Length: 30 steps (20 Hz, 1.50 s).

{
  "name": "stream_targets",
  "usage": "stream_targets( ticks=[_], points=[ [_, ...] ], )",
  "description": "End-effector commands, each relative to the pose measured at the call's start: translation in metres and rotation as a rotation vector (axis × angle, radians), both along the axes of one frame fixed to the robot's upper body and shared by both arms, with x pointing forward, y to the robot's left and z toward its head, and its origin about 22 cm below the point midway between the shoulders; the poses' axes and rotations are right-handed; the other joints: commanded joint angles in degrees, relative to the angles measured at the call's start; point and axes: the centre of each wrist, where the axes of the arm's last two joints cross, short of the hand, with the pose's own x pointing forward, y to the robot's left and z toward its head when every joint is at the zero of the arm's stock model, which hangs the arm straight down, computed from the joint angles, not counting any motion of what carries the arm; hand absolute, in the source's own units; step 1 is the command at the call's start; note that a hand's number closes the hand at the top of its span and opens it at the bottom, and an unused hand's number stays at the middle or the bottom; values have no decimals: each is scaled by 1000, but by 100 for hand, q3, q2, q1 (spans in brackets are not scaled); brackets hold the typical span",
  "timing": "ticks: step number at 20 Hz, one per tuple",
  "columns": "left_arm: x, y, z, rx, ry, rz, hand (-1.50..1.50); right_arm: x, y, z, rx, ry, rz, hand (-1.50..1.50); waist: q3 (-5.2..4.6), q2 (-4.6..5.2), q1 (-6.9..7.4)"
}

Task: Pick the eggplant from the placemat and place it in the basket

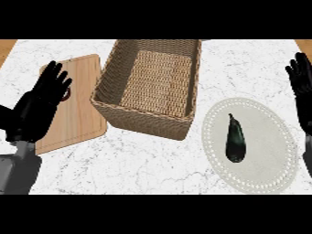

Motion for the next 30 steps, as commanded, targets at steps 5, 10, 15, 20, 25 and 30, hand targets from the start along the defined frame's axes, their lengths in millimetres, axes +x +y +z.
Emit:
stream_targets(
  ticks=[5, 10, 15, 20, 25, 30],
  points=[
    [-10, 41, -2, 295, -14, 192, 0, -48, -88, -42, -5, 377, -457, 150, -89, 3, 33],
    [-10, 27, -21, 326, 24, 176, 0, -18, 14, -66, 5, 188, -493, -150, -94, -4, 210],
    [-3, 15, -19, 319, 31, 166, 0, -5, -2, -73, -183, 292, -840, -150, -122, 9, 252],
    [-11, 21, -34, 329, 65, 202, 0, 9, -38, -28, -323, 521, -902, -150, -147, -67, 139],
    [-7, 28, -24, 341, 54, 191, 0, 14, -33, -8, -486, 944, -629, -150, -164, -98, 169],
    [-11, 23, -29, 329, 42, 199, 0, 30, 1, 50, -513, 1158, -402, -150, -130, -106, 112]
  ],
)
